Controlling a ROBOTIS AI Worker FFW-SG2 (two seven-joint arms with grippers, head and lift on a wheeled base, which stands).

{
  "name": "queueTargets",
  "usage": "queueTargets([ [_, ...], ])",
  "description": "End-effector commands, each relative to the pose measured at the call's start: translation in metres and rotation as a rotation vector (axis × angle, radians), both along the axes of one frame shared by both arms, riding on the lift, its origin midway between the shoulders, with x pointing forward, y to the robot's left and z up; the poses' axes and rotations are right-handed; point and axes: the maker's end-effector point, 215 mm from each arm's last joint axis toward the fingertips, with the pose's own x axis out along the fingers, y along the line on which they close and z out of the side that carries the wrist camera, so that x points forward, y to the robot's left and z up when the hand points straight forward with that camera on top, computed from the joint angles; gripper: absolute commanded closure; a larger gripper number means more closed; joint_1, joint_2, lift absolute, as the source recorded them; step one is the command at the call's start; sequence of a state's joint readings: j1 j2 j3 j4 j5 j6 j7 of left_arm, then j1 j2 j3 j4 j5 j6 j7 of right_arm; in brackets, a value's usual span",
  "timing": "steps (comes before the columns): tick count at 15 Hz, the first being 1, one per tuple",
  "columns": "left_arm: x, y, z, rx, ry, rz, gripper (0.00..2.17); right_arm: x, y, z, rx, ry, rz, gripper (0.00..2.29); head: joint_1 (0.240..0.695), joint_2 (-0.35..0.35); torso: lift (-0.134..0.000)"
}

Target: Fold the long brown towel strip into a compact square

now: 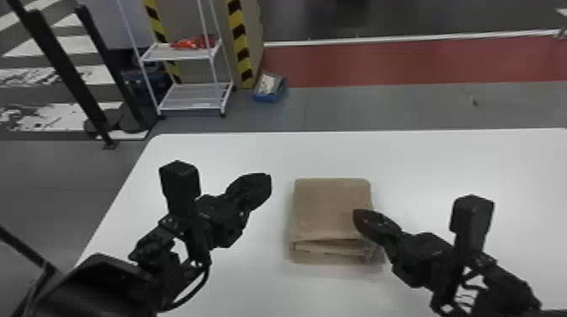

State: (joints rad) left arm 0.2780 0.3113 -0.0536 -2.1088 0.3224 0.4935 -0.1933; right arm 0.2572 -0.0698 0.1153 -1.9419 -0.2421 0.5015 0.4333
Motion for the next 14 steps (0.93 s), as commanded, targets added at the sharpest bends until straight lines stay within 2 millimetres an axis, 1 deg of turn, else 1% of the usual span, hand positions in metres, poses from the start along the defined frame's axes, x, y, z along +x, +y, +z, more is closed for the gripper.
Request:
queueTargets([
  [1, -0.001, -0.002, 0.006, -0.004, -0.010, -0.001, 0.54, 0.017, -0.033, 0.032, 0.013, -0.097, -0.062, 0.14, 0.695, 0.134, -0.124],
  [2, 0.000, -0.001, 0.006, -0.004, -0.011, 0.003, 0.38, 0.023, -0.053, 0.040, 0.019, -0.109, -0.097, 0.00, 0.695, 0.124, -0.124],
  [3, 0.002, 0.001, 0.007, -0.002, -0.014, 0.013, 0.15, 0.029, -0.076, 0.052, 0.012, -0.131, -0.130, 0.01, 0.695, 0.095, -0.124],
  [4, 0.005, 0.003, 0.009, -0.001, -0.021, 0.021, 0.08, 0.036, -0.098, 0.061, 0.000, -0.141, -0.160, 0.01, 0.695, 0.078, -0.124],
  [6, 0.018, 0.016, 0.024, 0.025, -0.093, 0.087, 0.08, 0.045, -0.134, 0.063, -0.037, -0.103, -0.197, 0.03, 0.695, 0.037, -0.124],
  [8, 0.036, 0.030, 0.037, 0.033, -0.151, 0.182, 0.09, 0.054, -0.165, 0.070, -0.049, -0.102, -0.250, 0.03, 0.695, 0.011, -0.124],
  [9, 0.043, 0.033, 0.049, 0.027, -0.210, 0.226, 0.09, 0.057, -0.171, 0.073, -0.053, -0.109, -0.265, 0.03, 0.695, 0.001, -0.124],
  [10, 0.052, 0.033, 0.065, 0.009, -0.288, 0.270, 0.09, 0.061, -0.176, 0.078, -0.053, -0.118, -0.275, 0.03, 0.695, -0.007, -0.124],
  [11, 0.057, 0.032, 0.077, -0.021, -0.347, 0.296, 0.09, 0.064, -0.177, 0.082, -0.056, -0.134, -0.282, 0.03, 0.695, -0.017, -0.124],
  [12, 0.061, 0.030, 0.079, -0.031, -0.372, 0.309, 0.09, 0.066, -0.177, 0.088, -0.061, -0.158, -0.287, 0.04, 0.695, -0.021, -0.124],
  [13, 0.065, 0.029, 0.077, -0.039, -0.381, 0.321, 0.09, 0.069, -0.174, 0.096, -0.065, -0.189, -0.292, 0.05, 0.695, -0.027, -0.124],
  [14, 0.068, 0.029, 0.072, -0.035, -0.384, 0.331, 0.09, 0.070, -0.167, 0.100, -0.057, -0.204, -0.292, 0.05, 0.692, -0.031, -0.124],
])
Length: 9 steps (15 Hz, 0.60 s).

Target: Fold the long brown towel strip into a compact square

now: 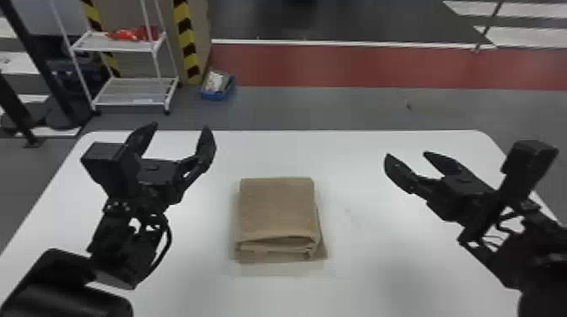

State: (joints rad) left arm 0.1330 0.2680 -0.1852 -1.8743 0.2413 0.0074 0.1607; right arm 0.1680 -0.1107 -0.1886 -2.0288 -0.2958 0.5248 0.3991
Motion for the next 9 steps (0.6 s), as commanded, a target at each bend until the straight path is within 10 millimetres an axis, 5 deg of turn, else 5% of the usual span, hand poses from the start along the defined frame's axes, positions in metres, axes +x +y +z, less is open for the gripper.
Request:
queueTargets([
  [1, 0.006, -0.001, -0.005, -0.002, -0.031, 0.021, 0.09, 0.002, 0.015, 0.012, 0.002, -0.055, 0.000, 0.05, 0.678, -0.034, -0.124],
  [4, 0.006, -0.003, -0.019, 0.015, -0.009, 0.023, 0.09, 0.003, 0.025, 0.010, 0.021, -0.098, -0.021, 0.05, 0.671, -0.021, -0.124],
  [9, 0.013, 0.022, -0.034, 0.075, 0.069, 0.044, 0.09, 0.002, 0.001, 0.002, 0.020, -0.086, -0.057, 0.05, 0.682, -0.015, -0.124],
])
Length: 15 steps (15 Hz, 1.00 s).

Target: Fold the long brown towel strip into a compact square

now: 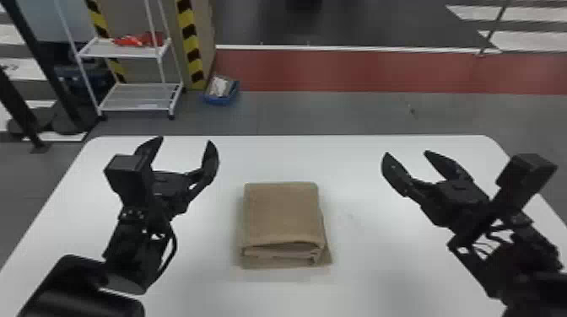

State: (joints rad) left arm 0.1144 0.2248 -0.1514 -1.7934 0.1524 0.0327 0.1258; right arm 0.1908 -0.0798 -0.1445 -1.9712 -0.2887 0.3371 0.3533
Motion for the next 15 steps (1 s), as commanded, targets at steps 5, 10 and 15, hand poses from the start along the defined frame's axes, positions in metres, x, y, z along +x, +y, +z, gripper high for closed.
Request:
queueTargets([
  [5, 0.013, 0.037, 0.003, -0.003, 0.007, 0.057, 0.09, -0.005, -0.023, -0.012, 0.006, 0.017, -0.033, 0.05, 0.689, -0.009, -0.124],
  [10, 0.009, 0.062, 0.000, -0.014, 0.013, 0.096, 0.09, -0.008, -0.018, -0.013, 0.025, 0.013, -0.044, 0.07, 0.691, 0.012, -0.124],
  [15, -0.004, 0.076, -0.004, -0.009, 0.016, 0.115, 0.09, -0.008, -0.019, -0.017, 0.032, 0.021, -0.045, 0.07, 0.695, 0.037, -0.124],
])
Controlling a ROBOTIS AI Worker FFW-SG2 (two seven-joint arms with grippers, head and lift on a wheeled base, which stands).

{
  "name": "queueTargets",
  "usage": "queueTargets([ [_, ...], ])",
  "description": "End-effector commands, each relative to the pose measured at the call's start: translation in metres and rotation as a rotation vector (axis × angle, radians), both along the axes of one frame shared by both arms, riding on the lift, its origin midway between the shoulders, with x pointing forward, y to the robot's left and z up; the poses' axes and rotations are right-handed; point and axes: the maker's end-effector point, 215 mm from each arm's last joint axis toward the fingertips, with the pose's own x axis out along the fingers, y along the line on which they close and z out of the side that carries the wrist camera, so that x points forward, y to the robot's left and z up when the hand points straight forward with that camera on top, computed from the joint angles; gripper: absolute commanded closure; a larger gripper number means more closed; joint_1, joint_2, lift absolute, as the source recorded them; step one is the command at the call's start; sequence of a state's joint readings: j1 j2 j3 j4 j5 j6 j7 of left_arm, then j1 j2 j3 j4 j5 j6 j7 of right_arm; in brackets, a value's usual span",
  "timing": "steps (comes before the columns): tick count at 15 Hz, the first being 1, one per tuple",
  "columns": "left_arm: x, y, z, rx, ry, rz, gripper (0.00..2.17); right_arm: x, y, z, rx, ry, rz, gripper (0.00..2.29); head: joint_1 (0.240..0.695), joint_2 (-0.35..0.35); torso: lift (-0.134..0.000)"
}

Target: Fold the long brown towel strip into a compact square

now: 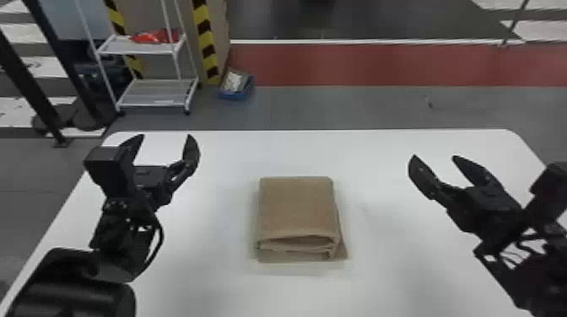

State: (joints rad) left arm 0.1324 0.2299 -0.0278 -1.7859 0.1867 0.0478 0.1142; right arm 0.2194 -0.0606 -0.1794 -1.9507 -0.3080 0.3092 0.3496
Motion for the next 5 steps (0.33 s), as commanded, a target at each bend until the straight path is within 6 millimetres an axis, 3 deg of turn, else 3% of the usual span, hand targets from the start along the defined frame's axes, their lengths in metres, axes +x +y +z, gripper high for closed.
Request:
queueTargets([
  [1, -0.0066, 0.0077, -0.0004, 0.004, 0.000, 0.010, 0.09, -0.0001, 0.0002, -0.0018, 0.005, 0.003, 0.000, 0.07, 0.695, 0.039, -0.124],
  [5, -0.0160, 0.0054, 0.0010, 0.003, -0.001, 0.002, 0.09, 0.0027, 0.0012, -0.0004, 0.021, -0.001, 0.003, 0.07, 0.695, 0.049, -0.124],
])
